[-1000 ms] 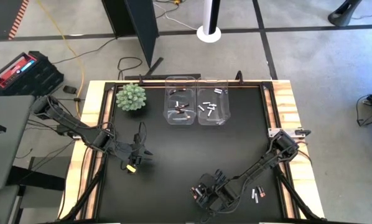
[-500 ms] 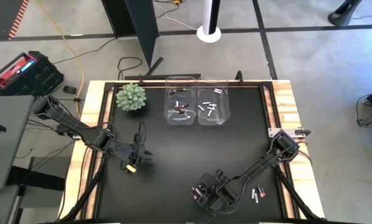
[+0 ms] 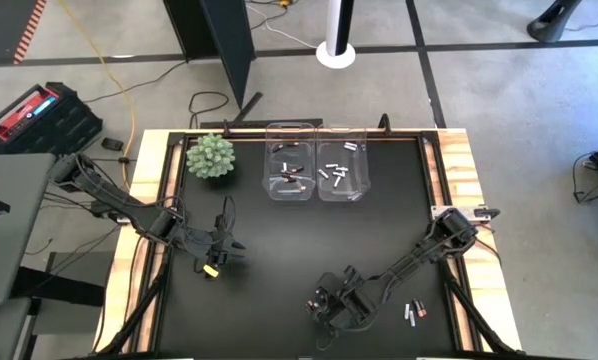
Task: Sort batteries
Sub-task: Put the white battery into the right transparent bin
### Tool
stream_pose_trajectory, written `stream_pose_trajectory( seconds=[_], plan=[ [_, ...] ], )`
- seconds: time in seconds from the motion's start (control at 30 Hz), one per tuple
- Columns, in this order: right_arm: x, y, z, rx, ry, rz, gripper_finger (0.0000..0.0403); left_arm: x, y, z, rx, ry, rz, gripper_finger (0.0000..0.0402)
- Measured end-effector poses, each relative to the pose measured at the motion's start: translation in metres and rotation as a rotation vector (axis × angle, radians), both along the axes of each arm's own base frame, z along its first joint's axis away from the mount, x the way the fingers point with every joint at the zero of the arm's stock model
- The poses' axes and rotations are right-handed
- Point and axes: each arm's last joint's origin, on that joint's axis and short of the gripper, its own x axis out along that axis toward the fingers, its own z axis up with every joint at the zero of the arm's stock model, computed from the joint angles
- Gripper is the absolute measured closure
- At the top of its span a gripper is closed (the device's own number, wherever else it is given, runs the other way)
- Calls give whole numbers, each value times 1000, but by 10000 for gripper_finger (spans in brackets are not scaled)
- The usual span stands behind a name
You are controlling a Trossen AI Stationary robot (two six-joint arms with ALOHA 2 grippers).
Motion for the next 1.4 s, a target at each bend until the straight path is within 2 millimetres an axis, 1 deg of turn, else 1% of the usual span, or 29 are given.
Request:
stream_pose_trajectory(
  seconds=[0.13,0.27,0.53,0.63,0.77,0.9,1.03,1.17,1.3,1.4],
  plan=[
    [6,-13,2,-33,19,6,368,0,0,0,0,0,0,303],
    [9,-26,9,-74,37,29,368,0,0,0,0,0,0,303],
    [13,-57,39,-131,65,50,368,0,0,0,0,0,0,303],
    [11,-66,57,-137,55,60,368,0,0,0,0,0,0,303],
    [3,-79,79,-164,69,58,367,0,0,0,0,0,0,303],
    [-10,-99,112,-198,58,54,368,0,0,0,0,0,0,303],
    [-19,-128,146,-219,14,74,368,0,0,0,0,0,0,303],
    [-29,-169,179,-254,-35,53,368,0,0,0,0,0,0,303],
    [-38,-216,199,-284,-54,-12,368,0,0,0,0,0,0,303],
    [-40,-254,203,-254,-47,-18,368,0,0,0,0,0,0,303]
  ],
)
